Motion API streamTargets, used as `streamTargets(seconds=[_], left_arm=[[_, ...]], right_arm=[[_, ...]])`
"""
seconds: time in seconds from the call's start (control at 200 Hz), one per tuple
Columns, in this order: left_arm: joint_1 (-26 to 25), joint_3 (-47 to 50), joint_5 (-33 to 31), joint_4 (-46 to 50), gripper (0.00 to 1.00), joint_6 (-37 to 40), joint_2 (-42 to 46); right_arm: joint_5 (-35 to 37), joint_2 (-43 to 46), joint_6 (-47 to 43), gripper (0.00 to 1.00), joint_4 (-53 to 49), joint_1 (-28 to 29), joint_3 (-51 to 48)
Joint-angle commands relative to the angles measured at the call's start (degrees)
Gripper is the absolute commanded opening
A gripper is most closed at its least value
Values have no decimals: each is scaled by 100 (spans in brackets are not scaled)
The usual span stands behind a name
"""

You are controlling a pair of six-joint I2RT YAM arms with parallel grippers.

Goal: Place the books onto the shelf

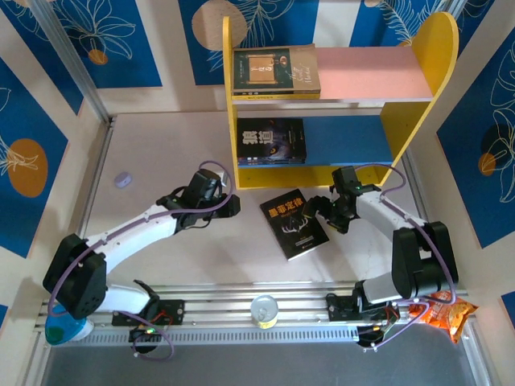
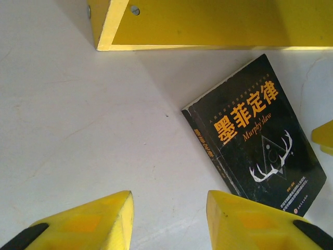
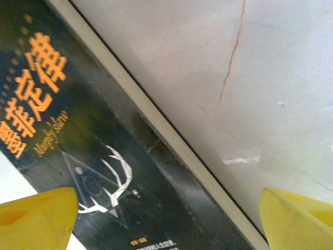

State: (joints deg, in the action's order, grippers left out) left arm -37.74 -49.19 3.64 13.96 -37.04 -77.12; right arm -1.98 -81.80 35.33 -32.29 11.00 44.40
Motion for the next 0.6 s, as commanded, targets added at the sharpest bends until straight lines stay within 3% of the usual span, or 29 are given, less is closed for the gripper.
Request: streamTargets(seconds=[0.0, 0.28, 0.595], left_arm=[[-33, -170, 143, -11, 41, 41, -48], [-35, -188, 168, 13, 41, 42, -66], [-32, -126, 164, 7, 41, 65, -406]], right_arm=[[-286, -154, -158, 88, 239, 17, -163], [-380, -290, -143, 85, 225, 538, -69], [-400, -363, 245, 83, 285, 1736, 209]])
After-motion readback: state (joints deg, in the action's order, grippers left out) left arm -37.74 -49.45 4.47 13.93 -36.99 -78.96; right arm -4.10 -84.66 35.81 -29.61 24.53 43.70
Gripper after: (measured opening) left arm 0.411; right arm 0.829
